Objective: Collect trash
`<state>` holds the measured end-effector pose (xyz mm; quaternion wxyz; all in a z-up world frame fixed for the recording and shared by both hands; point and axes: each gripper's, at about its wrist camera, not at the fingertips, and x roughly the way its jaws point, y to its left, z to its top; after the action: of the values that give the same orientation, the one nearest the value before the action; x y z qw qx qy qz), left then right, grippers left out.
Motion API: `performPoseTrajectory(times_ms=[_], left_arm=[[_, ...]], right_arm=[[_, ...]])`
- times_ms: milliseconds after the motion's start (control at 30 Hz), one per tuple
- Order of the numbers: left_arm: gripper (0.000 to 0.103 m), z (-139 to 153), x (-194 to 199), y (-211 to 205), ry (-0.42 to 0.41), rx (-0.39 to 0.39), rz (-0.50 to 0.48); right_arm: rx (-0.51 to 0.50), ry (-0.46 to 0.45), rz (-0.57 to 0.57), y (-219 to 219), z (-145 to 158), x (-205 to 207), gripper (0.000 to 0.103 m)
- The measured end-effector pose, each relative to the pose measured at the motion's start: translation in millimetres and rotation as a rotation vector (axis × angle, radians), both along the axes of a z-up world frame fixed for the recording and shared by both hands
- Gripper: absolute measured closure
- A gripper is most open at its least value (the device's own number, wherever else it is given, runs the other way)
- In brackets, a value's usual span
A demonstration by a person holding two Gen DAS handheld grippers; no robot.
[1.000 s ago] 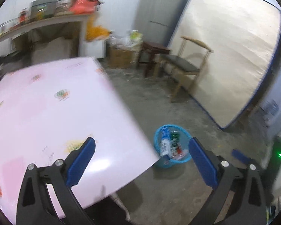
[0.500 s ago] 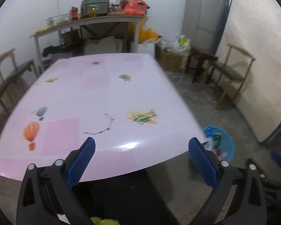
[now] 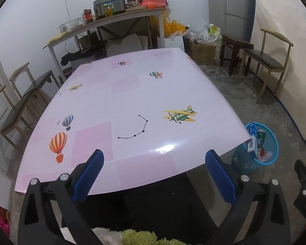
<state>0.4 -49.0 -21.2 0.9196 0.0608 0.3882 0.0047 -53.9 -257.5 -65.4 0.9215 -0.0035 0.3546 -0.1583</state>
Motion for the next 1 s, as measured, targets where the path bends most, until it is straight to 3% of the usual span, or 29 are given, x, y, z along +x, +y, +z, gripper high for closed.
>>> performPoseTrajectory(times_ms=[433, 1000], left_arm=[[0.006, -4, -4, -12, 0.024, 0.058, -0.039], [0.006, -9, -2, -14, 0.050, 0.058, -0.046]], right_arm=[[0.013, 0.017, -0.011, 2, -10, -1, 0.008], [0.006, 0.022, -0.010, 2, -8, -4, 0.008]])
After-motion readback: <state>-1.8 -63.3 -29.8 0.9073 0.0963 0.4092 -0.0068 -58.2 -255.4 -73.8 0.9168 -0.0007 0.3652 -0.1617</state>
